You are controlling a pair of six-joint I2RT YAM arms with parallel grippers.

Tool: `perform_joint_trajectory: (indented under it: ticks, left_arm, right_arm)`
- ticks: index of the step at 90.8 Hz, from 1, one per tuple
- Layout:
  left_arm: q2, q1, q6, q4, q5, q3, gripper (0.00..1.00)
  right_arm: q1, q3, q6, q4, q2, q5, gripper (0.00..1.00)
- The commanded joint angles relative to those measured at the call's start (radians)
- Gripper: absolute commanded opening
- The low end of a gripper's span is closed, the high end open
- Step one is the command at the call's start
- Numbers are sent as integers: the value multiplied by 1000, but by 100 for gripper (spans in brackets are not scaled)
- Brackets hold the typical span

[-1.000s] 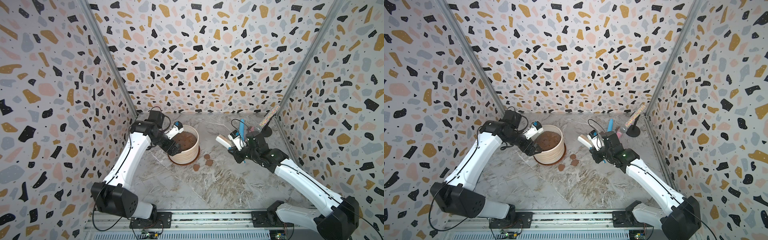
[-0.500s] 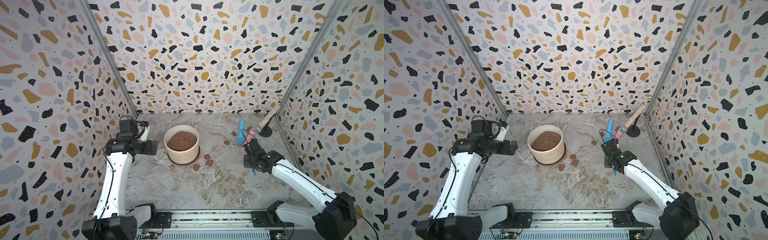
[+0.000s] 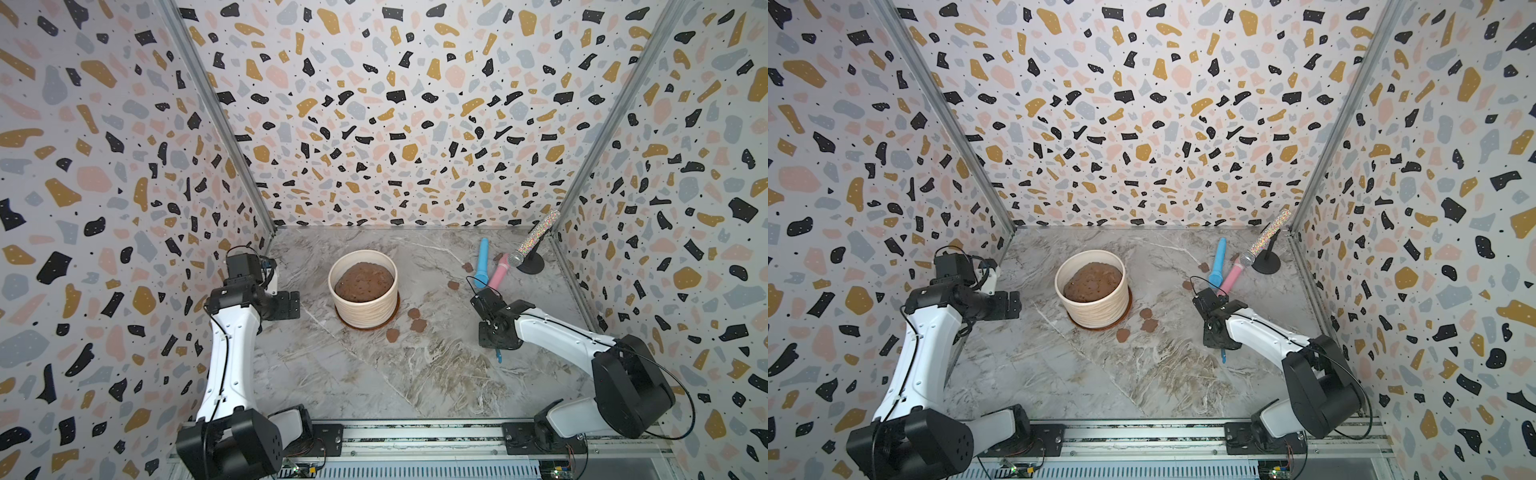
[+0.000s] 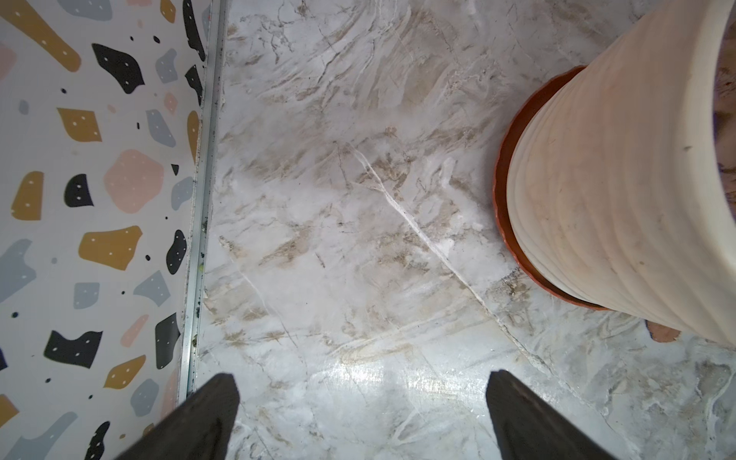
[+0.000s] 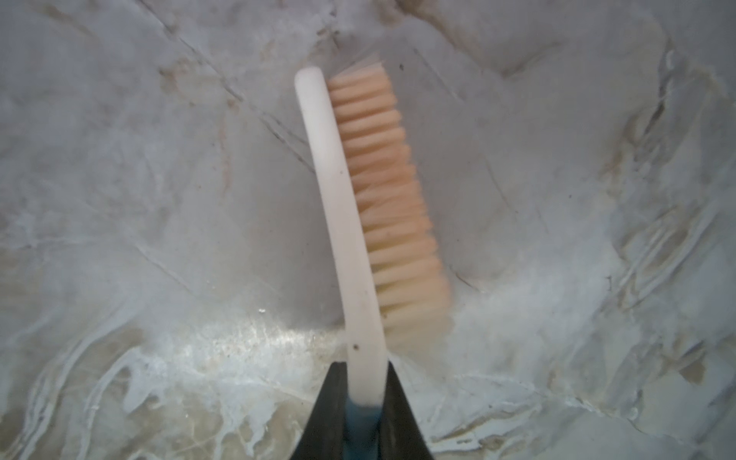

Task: Scrub the dried mud off the ceramic pot
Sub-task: Place the brush at the center of the board.

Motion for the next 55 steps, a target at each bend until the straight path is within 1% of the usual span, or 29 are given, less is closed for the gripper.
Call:
perform_joint_trajectory:
  ticks: [1, 8, 22, 33, 44, 50, 51, 55]
  left_arm:
    - [9, 6, 9, 35, 17, -19, 100]
    - [8, 6, 12, 41, 27, -28, 100]
    - [14, 6, 38, 24, 60, -29, 100]
    - [11, 6, 45, 19, 88, -29, 100]
    - [12, 6, 47, 14, 124, -35, 100]
    - [14, 6, 35, 18, 144, -45, 100]
    - [14, 6, 32, 19, 148, -47, 100]
    - [19, 6, 28, 24, 168, -52, 100]
  right_arm:
    - [-9, -18, -29, 34, 19, -58, 7]
    - [-10, -29, -33, 47, 24, -59, 13]
    - [-12, -36, -33, 48, 0, -52, 20]
    - [-13, -32, -39, 40, -54, -37, 25]
    - [-13, -12, -50, -3, -131, 18, 35]
    - [-13, 12, -62, -30, -178, 56, 44]
    - [-13, 17, -63, -34, -188, 63, 44]
    - [-12, 36, -74, -50, -220, 94, 56]
